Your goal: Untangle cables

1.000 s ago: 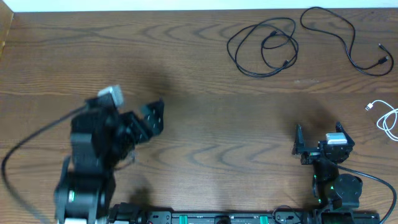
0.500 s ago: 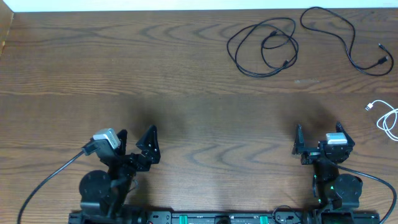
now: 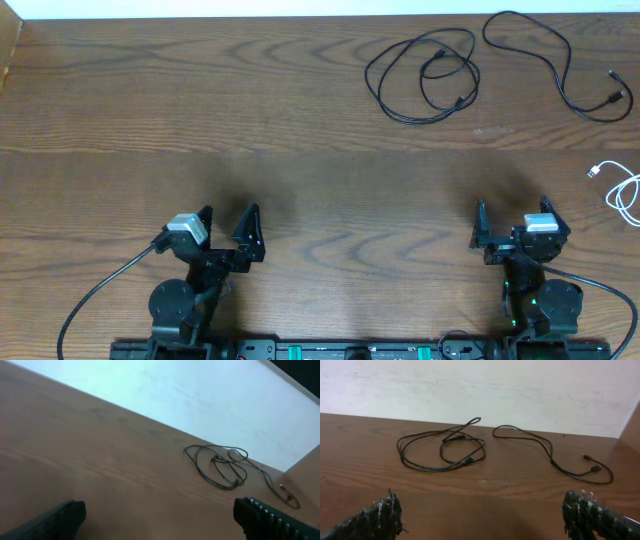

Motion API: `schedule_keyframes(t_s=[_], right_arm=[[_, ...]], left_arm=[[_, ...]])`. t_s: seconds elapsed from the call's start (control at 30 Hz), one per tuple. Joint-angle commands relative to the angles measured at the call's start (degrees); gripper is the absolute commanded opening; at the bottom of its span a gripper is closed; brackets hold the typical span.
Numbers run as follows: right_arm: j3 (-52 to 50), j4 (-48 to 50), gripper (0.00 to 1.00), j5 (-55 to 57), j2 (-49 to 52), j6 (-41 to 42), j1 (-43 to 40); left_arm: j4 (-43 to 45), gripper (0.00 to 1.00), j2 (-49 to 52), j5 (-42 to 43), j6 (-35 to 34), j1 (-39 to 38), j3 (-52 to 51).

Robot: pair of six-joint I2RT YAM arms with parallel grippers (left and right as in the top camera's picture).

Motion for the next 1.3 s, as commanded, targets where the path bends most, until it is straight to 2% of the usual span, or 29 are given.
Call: schedule_keyframes(t_s=[0.0, 0.23, 0.47, 0.77, 1.27], right_arm=[[-0.11, -0.26, 0.99, 0.63, -0.39, 0.09, 0.26], [-0.11, -0.24, 0.99, 0.66, -0.39, 0.09, 0.26], [-0.11, -0.26, 0.99, 0.63, -0.39, 0.09, 0.26], [-0.11, -0.26, 0.99, 0.66, -0.39, 0.09, 0.26], [-0.11, -0.26, 0.99, 0.63, -0.39, 0.09, 0.26]], left_arm=[[0.72, 1.0, -0.74, -0.85, 5.46, -0.17, -0.81], [1.4, 1.0, -0.74, -5.79, 7.52, -0.17, -2.84], [8.48, 1.0, -0.76, -6.32, 9.68, -0.2, -8.11], [6.47, 1.0, -0.76, -3.28, 22.95, -0.55, -8.04], [6.45, 1.0, -0.76, -5.05, 23.78, -0.55, -8.04]])
